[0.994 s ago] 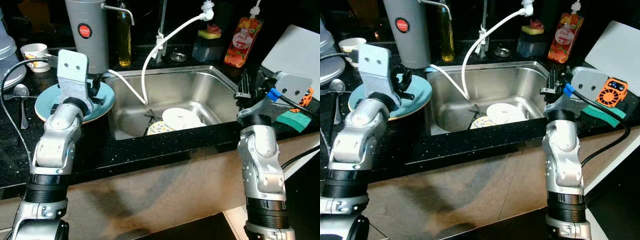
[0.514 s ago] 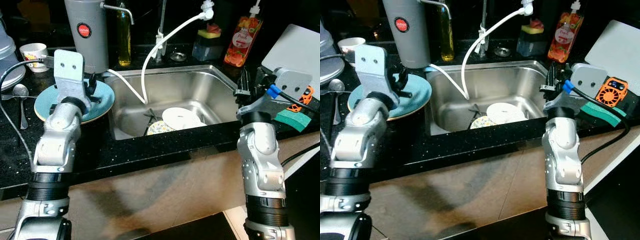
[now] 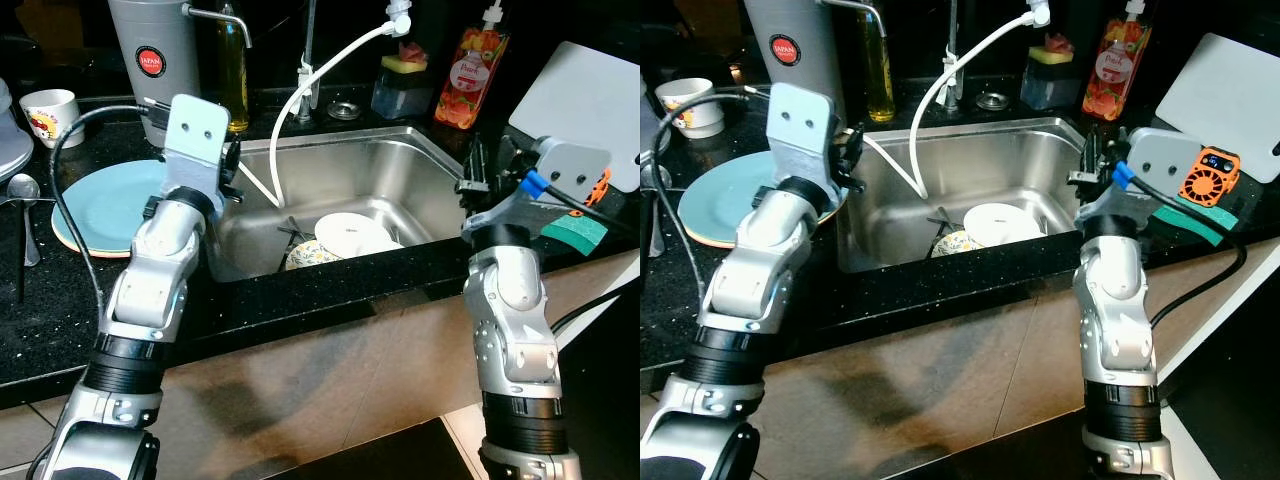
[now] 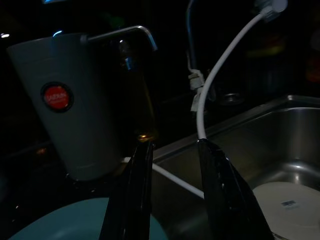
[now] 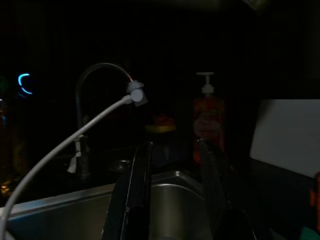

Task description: Kitchen organization

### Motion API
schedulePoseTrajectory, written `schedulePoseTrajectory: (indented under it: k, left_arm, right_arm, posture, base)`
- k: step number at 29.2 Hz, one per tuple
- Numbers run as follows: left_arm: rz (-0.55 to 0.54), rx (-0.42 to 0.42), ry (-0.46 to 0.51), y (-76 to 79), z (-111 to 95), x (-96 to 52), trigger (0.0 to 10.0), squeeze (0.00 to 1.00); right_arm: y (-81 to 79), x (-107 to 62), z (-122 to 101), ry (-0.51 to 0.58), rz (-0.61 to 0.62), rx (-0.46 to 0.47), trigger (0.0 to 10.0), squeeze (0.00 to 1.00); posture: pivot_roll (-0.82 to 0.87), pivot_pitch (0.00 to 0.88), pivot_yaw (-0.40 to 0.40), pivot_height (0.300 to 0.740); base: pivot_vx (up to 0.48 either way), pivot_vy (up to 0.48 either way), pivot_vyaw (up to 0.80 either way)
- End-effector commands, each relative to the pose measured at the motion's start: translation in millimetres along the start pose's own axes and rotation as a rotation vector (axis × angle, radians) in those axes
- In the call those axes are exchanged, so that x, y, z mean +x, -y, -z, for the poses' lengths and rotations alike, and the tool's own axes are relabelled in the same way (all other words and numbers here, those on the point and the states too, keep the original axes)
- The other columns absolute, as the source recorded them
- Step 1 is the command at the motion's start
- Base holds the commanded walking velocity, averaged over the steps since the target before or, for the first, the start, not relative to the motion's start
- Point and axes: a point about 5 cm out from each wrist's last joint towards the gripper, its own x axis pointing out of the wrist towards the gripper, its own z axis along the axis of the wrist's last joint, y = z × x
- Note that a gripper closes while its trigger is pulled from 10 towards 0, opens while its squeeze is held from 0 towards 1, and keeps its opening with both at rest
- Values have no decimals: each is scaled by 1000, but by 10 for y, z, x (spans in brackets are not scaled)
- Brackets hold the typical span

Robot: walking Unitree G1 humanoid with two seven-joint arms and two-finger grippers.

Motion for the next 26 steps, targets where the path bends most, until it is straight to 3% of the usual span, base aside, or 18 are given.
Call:
schedulePoseTrajectory:
  k: [1, 11, 14, 19, 26]
  left_arm:
    - [1, 19, 11, -12, -16, 17, 10000, 0]
    - [17, 28, 19, 41, -6, 21, 10000, 0]
    - [18, 75, 28, -3, 1, 32, 10000, 0]
    - [10, 71, 32, -47, -13, 52, 10000, 0]
    - [37, 30, 75, 54, -53, 38, 10000, 0]
  right_arm:
    - [-17, 8, 9, -1, 3, 8, 10000, 0]
    - [16, -12, 35, -15, 21, 9, 10000, 0]
    - [29, -22, 46, -19, 19, -3, 10000, 0]
    - [78, -18, 31, -12, 22, -18, 10000, 0]
    - [88, -23, 56, -25, 23, -28, 10000, 0]
  posture:
    - [58, 9, -20, 740]
    - [57, 9, -18, 740]
    - [56, 6, -17, 740]
    - [58, 2, -15, 740]
    - [54, 0, -18, 740]
  base:
    - [0, 0, 0]
    - [0, 0, 0]
    - [0, 0, 0]
    - [0, 0, 0]
    - [0, 0, 0]
